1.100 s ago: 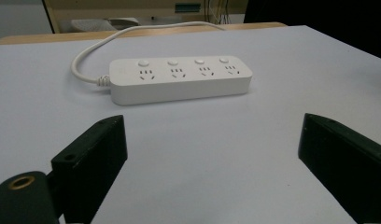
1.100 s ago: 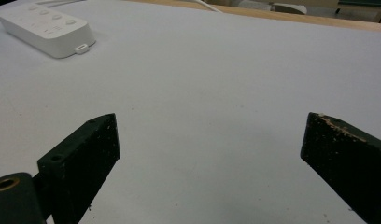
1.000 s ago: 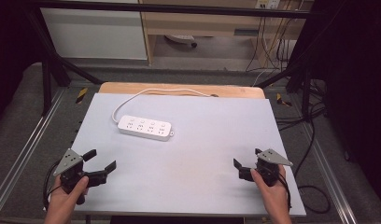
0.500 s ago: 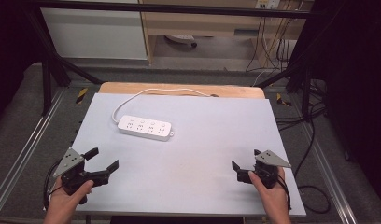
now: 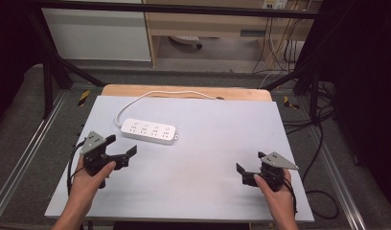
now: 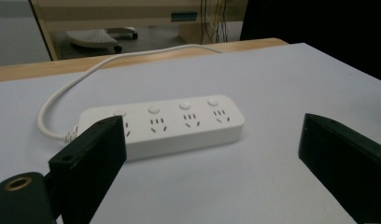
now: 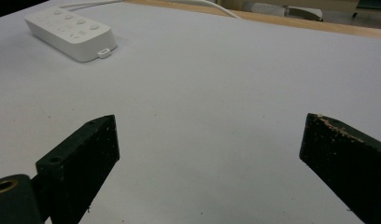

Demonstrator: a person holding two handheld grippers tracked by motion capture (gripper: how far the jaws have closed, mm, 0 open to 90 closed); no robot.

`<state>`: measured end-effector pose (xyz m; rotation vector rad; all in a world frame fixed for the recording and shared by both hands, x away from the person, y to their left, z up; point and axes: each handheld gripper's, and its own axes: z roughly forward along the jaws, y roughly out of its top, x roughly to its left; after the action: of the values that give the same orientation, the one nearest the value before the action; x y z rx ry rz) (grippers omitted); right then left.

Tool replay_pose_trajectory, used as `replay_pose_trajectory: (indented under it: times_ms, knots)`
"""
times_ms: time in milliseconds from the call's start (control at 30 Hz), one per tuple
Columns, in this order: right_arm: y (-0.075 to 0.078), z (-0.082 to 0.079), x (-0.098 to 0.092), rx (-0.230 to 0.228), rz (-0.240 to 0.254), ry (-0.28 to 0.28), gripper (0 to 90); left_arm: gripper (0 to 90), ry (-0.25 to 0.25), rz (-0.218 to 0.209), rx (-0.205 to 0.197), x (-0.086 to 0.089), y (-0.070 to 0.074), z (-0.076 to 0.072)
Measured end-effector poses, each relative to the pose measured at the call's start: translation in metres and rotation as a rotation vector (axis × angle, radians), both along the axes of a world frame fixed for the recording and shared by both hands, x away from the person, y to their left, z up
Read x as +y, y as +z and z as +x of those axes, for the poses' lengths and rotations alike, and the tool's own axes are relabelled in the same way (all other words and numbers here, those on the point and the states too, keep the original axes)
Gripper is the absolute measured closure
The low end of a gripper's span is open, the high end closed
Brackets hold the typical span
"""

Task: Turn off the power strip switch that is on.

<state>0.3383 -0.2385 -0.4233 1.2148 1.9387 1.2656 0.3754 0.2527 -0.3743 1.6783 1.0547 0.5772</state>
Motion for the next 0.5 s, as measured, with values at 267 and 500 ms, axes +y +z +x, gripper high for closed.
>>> replay_pose_trajectory:
  times_ms: [267, 500]
  knots:
    - [0.001, 0.0, -0.002, -0.004, 0.009, 0.021, 4.4, 8.2, 0.01, 0.017, -0.023, -0.025, 0.011, 0.049]
    - [-0.004, 0.003, -0.001, 0.017, -0.006, 0.041, 4.3, 8.7, 0.006, 0.027, -0.021, -0.039, 0.017, 0.07]
